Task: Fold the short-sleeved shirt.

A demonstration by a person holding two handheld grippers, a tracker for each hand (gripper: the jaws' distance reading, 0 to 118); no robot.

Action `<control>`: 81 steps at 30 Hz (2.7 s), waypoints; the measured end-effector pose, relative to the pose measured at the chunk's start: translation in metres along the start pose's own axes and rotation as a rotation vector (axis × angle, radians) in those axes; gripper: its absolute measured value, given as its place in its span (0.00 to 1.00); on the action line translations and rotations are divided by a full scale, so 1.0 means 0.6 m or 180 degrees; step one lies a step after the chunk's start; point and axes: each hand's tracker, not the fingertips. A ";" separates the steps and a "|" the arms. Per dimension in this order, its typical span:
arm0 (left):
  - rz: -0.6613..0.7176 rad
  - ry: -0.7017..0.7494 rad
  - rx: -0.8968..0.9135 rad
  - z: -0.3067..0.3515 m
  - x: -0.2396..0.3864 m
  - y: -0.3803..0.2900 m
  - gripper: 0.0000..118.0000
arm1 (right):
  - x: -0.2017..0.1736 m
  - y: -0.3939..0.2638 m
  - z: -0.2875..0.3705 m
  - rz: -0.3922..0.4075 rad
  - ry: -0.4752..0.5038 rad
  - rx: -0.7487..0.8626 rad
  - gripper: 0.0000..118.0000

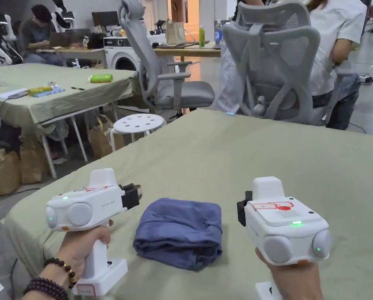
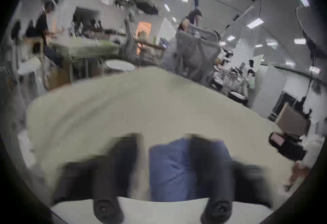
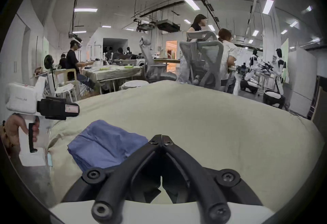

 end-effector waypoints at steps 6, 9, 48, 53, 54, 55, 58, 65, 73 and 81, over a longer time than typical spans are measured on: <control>-0.0298 -0.0004 0.0805 0.091 0.166 0.056 0.01 | 0.101 0.066 0.105 -0.0136 -0.0254 0.0304 0.00; -0.0345 -0.0211 0.0980 0.114 0.266 0.079 0.01 | 0.183 0.097 0.217 -0.0144 -0.0592 0.0515 0.00; -0.0826 -0.1205 0.0959 0.343 0.770 -0.230 0.05 | 0.445 -0.210 0.720 -0.0139 -0.2247 0.0670 0.00; -0.0939 -0.1227 0.1032 0.345 0.788 -0.222 0.11 | 0.452 -0.215 0.712 -0.0136 -0.2261 0.0599 0.02; -0.0890 -0.1231 0.1040 0.343 0.789 -0.221 0.12 | 0.454 -0.214 0.712 -0.0156 -0.2261 0.0600 0.04; -0.0848 -0.1224 0.1040 0.341 0.790 -0.220 0.23 | 0.456 -0.215 0.713 -0.0175 -0.2266 0.0607 0.10; -0.0851 -0.1169 0.1038 0.337 0.794 -0.219 0.95 | 0.458 -0.215 0.712 -0.0167 -0.2221 0.0611 0.71; -0.0771 -0.1228 0.1059 0.338 0.802 -0.220 1.00 | 0.453 -0.217 0.710 -0.0131 -0.2199 0.0646 1.00; -0.0832 -0.1203 0.1059 0.338 0.803 -0.218 1.00 | 0.452 -0.220 0.708 -0.0139 -0.2129 0.0601 1.00; -0.0896 -0.1167 0.1055 0.337 0.799 -0.225 1.00 | 0.454 -0.218 0.711 -0.0185 -0.2170 0.0617 1.00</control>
